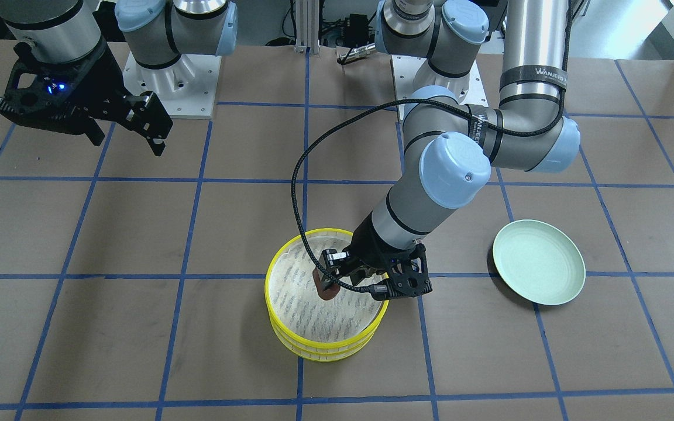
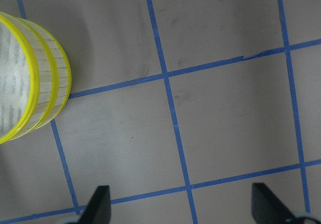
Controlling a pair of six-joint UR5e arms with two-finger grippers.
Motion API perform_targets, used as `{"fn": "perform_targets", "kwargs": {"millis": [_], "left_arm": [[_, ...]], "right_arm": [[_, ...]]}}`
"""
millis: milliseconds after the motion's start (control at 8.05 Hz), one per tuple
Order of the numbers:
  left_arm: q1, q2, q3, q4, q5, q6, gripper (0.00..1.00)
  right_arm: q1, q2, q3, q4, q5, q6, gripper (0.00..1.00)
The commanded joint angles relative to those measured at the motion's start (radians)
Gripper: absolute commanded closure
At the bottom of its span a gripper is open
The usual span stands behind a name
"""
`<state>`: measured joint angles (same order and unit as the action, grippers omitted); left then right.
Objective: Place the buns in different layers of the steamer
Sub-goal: 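Lower the brown bun into the top tier and open the left gripper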
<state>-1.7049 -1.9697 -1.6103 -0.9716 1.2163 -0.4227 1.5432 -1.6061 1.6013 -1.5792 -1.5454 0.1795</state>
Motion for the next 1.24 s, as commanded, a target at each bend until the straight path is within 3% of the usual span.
{"fn": "perform_targets", "kwargs": {"millis": [0,621,1118], "left_arm": [[-0.001,0.011,0.003,-0.001,0.006,-0.002,0.12],[-0.001,0.038,0.009,-0.015,0.012,-0.001,0.1],[0.002,0.158,0.009,-0.162,0.291,0.088,0.0]], "right_arm": [[0.0,0.0,0.0,-0.001,-0.002,0.002,0.0],[0.0,0.009,0.0,-0.031,0.005,-0.002,0.0],[0.0,0.015,0.0,-0.036,0.004,-0.002,0.0]]}}
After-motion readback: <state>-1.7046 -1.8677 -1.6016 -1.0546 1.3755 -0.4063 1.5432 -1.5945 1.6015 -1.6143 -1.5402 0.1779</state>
